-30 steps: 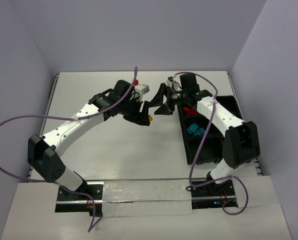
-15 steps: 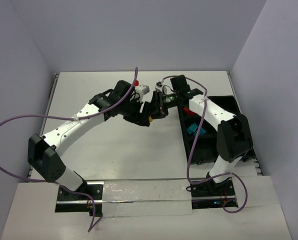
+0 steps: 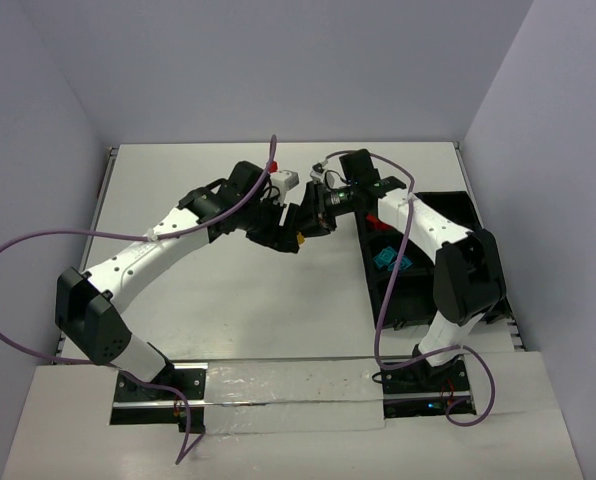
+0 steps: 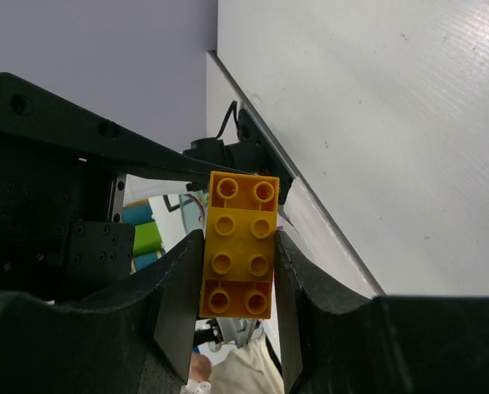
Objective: Sort the legos into containers by color
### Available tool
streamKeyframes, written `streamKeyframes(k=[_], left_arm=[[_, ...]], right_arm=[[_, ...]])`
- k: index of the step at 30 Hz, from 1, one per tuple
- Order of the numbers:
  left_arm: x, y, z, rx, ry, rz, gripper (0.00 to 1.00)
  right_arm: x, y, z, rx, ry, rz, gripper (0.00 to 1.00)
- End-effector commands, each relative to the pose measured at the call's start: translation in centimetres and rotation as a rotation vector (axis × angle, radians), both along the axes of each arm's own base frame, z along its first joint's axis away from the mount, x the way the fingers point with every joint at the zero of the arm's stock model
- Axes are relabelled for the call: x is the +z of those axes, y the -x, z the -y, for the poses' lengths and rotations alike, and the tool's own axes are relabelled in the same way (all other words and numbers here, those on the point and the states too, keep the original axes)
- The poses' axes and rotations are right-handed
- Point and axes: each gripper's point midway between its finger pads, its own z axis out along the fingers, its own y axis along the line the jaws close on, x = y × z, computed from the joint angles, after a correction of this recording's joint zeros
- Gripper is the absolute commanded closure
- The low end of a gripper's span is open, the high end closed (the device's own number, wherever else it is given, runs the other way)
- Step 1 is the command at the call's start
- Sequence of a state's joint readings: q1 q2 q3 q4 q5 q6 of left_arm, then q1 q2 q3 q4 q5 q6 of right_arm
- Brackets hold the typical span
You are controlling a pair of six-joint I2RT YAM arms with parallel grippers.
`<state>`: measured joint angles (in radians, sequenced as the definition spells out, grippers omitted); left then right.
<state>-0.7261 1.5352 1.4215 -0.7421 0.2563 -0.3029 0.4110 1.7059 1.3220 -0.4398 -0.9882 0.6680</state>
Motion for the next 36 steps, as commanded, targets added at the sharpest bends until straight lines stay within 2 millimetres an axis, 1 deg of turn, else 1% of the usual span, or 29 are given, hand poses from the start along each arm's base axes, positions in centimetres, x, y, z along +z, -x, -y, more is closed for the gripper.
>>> streamKeyframes(k=[1,4,7,9,12,14,16,19,21,22,24,28,30,32,33,35,36], left_arm=[[2.2,-0.6,0.7,-0.013,0.067,0.071,0.60],[1.7,-0.5,0.6,-0.016,0.058,0.061,0.60],[1.0,-0.3,0.7,-0.024,0.053,0.045,0.60],[0.8,-0.2,0.8,-0.027,0.055,0.036,0.61],[0.4,-0.1,0.9,-0.026,0.058,0.025,0.61],[0.4,0.0,0.9,-0.027,0.058,0.026,0.61],[0.4,-0.1,0.9,-0.025,0.059,0.029,0.61],[0.9,-0.1,1.0,-0.024,0.067,0.036,0.61],[1.2,-0.2,1.1,-0.026,0.072,0.043,0.61],[1.3,-0.2,1.1,-0.023,0.072,0.045,0.61],[1.4,-0.4,1.0,-0.011,0.067,0.051,0.61],[1.7,-0.7,1.0,0.001,0.066,0.057,0.61],[2.4,-0.9,1.2,0.000,0.076,0.065,0.61],[3.0,-1.2,1.7,-0.003,0.088,0.065,0.61],[3.3,-1.2,1.9,-0.009,0.099,0.066,0.61],[4.4,-1.2,2.9,-0.030,0.138,0.077,0.61],[4.6,-1.3,3.2,-0.033,0.150,0.079,0.61]], right_arm=[[-0.2,-2.2,1.5,-0.128,0.079,0.067,1.00],[0.3,-3.3,2.2,-0.181,0.090,0.090,1.00],[1.8,-4.7,3.0,-0.241,0.073,0.120,1.00],[3.3,-5.8,3.4,-0.272,0.035,0.152,1.00],[5.2,-6.7,4.1,-0.303,-0.012,0.174,1.00],[5.3,-6.9,4.7,-0.312,-0.006,0.175,1.00],[5.1,-7.0,5.3,-0.323,0.009,0.182,1.00],[3.4,-7.0,6.4,-0.348,0.040,0.161,1.00],[1.7,-7.0,7.4,-0.376,0.100,0.143,1.00],[1.3,-6.9,7.8,-0.382,0.116,0.140,1.00],[0.5,-6.7,9.2,-0.407,0.160,0.150,1.00],[-1.2,-6.2,13.1,-0.491,0.353,0.196,1.00],[-2.0,-5.7,15.3,-0.528,0.444,0.204,1.00],[-2.9,-4.5,17.6,-0.561,0.522,0.202,1.00],[-3.1,-4.1,18.5,-0.581,0.538,0.199,1.00],[-3.7,-2.5,20.6,-0.634,0.560,0.187,1.00],[-3.9,-2.0,21.3,-0.650,0.573,0.183,1.00]])
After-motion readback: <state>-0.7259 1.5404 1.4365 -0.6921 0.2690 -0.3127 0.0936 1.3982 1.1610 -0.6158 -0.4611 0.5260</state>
